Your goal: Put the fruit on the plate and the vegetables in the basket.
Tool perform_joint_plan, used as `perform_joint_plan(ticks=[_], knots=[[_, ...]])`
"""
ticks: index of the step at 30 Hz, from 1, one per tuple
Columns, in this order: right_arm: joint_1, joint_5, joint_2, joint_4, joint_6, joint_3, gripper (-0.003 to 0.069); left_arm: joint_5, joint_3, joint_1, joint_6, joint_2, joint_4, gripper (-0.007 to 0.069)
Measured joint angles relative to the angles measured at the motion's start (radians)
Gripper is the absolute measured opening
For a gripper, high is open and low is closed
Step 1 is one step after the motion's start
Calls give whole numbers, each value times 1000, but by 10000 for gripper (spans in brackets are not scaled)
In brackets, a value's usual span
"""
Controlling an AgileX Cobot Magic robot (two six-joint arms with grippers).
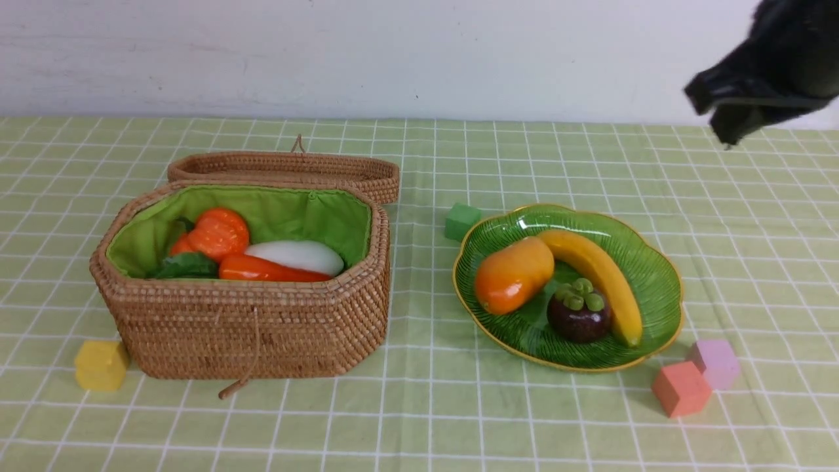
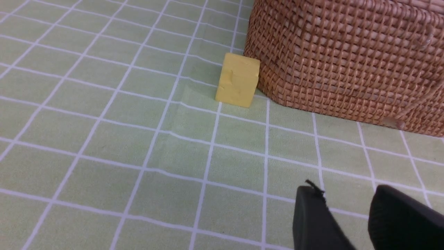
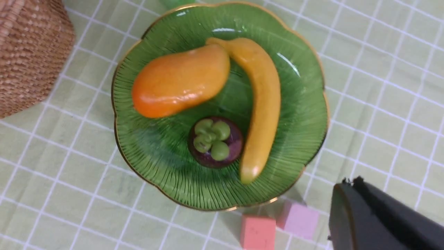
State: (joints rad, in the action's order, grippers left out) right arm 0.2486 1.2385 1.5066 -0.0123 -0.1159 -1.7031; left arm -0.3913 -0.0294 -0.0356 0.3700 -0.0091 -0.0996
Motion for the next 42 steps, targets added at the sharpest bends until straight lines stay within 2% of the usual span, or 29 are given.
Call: perform_joint_plan(ticks=[5, 12, 19, 31, 42], knots=[[-5, -70, -218, -7, 82, 220, -18, 0, 0, 0, 0, 0, 0, 239], [-6, -195, -512, 23, 206, 690, -18, 0, 0, 0, 0, 0, 0, 239], [-6, -437, -747, 56, 251, 1062, -15, 0, 0, 0, 0, 0, 0, 239], [-6, -455, -979, 56, 257, 1136, -8, 0, 0, 0, 0, 0, 0, 239], [-6, -447, -996, 57, 257, 1136, -1, 0, 0, 0, 0, 0, 0, 239]])
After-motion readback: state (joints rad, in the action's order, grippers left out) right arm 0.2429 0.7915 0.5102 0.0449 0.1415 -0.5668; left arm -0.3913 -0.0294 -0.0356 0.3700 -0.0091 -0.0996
